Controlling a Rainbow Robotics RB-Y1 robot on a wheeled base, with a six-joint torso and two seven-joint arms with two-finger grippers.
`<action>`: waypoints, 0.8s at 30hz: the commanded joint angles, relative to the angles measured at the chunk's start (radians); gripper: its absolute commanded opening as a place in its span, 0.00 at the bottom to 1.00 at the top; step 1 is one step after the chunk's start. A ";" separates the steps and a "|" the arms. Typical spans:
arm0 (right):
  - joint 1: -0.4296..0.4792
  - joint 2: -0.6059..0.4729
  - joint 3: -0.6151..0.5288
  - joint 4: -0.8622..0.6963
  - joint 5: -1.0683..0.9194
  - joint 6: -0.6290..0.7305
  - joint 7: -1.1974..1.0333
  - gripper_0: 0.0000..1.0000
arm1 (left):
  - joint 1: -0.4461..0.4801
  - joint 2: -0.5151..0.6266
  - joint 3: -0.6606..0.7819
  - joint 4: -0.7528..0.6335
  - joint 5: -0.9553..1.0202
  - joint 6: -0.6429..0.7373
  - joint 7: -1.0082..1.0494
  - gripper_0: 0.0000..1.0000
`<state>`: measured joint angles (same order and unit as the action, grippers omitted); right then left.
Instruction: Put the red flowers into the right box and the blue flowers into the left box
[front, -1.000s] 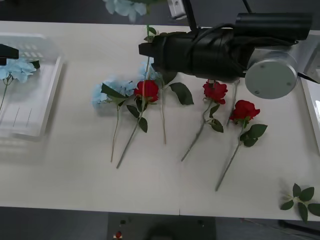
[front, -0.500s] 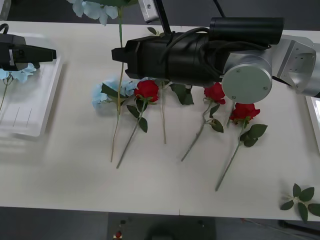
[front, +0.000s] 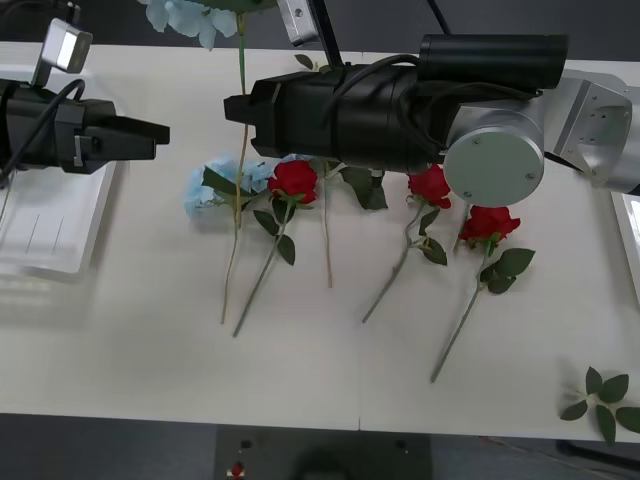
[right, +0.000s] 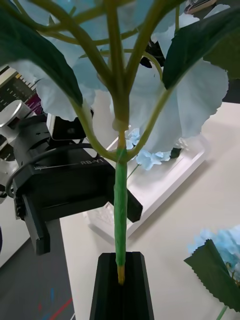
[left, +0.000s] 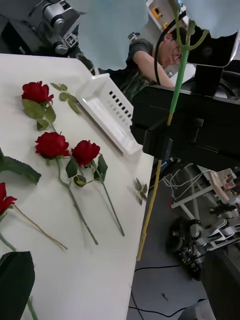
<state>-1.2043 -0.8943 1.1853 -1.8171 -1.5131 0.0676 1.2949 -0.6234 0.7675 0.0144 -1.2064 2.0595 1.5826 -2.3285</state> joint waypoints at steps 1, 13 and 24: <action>-0.031 0.003 -0.016 -0.001 -0.006 -0.008 0.007 0.00 | -0.009 -0.027 -0.014 -0.018 0.030 0.004 -0.084 0.97; -0.031 0.003 -0.016 -0.001 -0.006 -0.008 0.007 0.00 | -0.010 -0.080 -0.136 -0.073 0.033 -0.111 -0.120 0.96; -0.031 0.003 -0.016 -0.001 -0.006 -0.008 0.007 0.00 | -0.025 -0.125 -0.202 -0.091 0.045 -0.159 -0.132 0.96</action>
<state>-1.2043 -0.8943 1.1853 -1.8160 -1.5131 0.0676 1.2949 -0.6235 0.6429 -0.1632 -1.2565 2.0848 1.4368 -2.4239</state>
